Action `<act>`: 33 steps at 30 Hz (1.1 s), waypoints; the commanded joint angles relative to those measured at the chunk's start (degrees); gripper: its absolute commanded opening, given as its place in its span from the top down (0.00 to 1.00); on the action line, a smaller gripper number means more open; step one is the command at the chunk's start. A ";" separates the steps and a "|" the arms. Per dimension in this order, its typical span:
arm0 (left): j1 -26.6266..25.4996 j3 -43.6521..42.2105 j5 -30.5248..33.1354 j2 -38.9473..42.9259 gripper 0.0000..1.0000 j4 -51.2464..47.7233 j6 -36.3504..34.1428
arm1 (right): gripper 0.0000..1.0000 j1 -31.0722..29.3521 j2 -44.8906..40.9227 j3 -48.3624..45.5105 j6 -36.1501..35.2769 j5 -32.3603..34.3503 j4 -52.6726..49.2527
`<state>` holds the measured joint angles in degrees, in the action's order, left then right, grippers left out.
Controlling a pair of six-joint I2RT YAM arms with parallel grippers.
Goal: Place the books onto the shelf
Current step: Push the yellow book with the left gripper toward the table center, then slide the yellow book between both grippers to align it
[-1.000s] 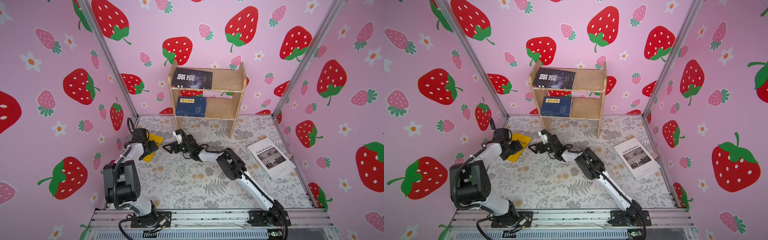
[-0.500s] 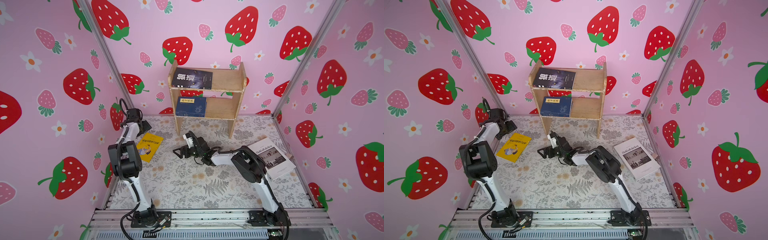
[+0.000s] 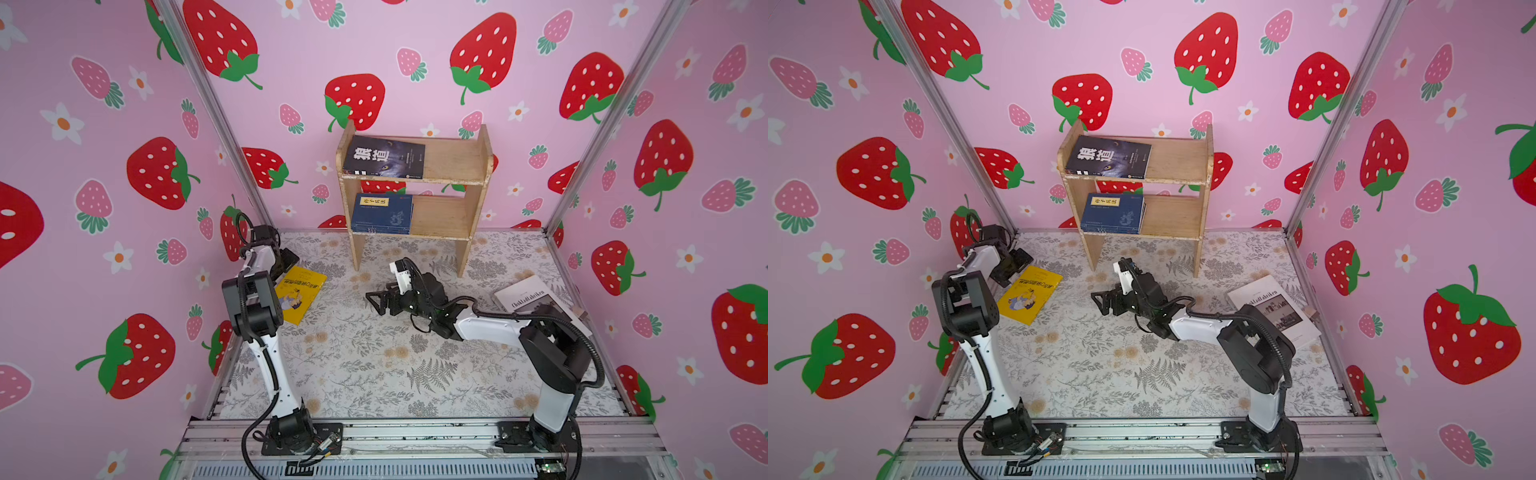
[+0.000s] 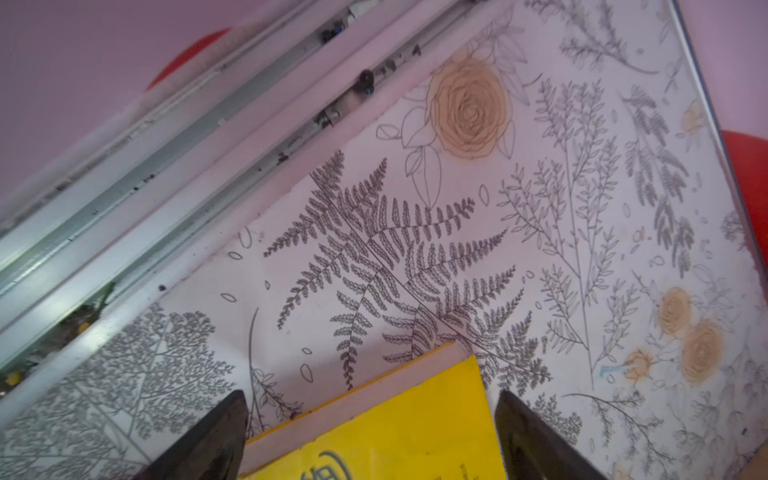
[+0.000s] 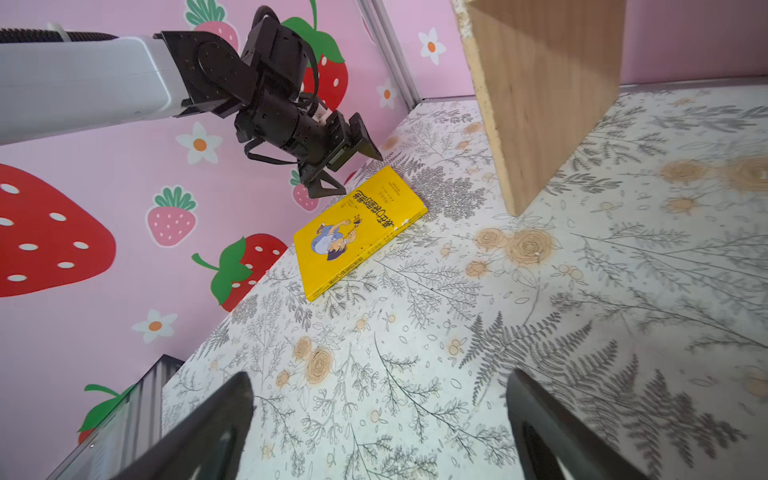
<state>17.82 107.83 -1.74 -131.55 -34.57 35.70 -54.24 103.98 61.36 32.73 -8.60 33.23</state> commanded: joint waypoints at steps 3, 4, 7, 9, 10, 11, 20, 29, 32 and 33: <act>-1.54 -0.87 -4.80 -0.46 0.06 -0.61 0.42 | 0.03 0.44 -3.13 -1.32 -2.94 5.82 -2.20; -1.69 -1.77 -6.55 -0.42 0.06 -0.19 0.42 | 0.03 0.47 -3.43 -1.63 -3.15 6.27 -2.34; -3.64 -5.79 -8.97 1.10 0.06 1.41 -0.35 | 0.03 0.66 -4.34 -2.95 -3.20 7.82 -2.55; -5.29 -10.70 -9.03 3.73 0.06 3.36 -0.22 | 0.03 0.68 -4.96 -3.93 -2.69 9.05 -3.07; -6.35 -14.14 -9.47 5.47 0.06 5.29 0.37 | 0.03 0.78 -5.30 -4.61 -2.50 9.44 -3.09; -7.12 -17.78 -10.18 7.35 0.06 7.26 1.14 | 0.03 0.75 -5.60 -5.11 -2.37 10.00 -3.09; -18.69 -45.61 -13.66 26.66 0.07 25.81 6.59 | 0.02 1.08 -4.31 -4.27 0.38 11.37 -11.81; -18.81 -47.09 8.24 48.87 0.04 7.98 -0.38 | 0.03 0.05 1.52 2.12 7.18 4.45 -25.78; -15.47 -53.51 9.25 51.43 0.03 7.71 1.74 | 0.05 -0.86 2.95 3.85 6.89 1.58 -27.09; -13.61 -56.43 7.66 52.22 0.03 9.14 3.03 | 0.05 -1.13 3.69 4.43 6.78 0.18 -27.52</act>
<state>0.93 57.47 1.15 -78.91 -19.33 37.43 -54.41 106.10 63.09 38.06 -3.99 8.95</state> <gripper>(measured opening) 0.967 0.949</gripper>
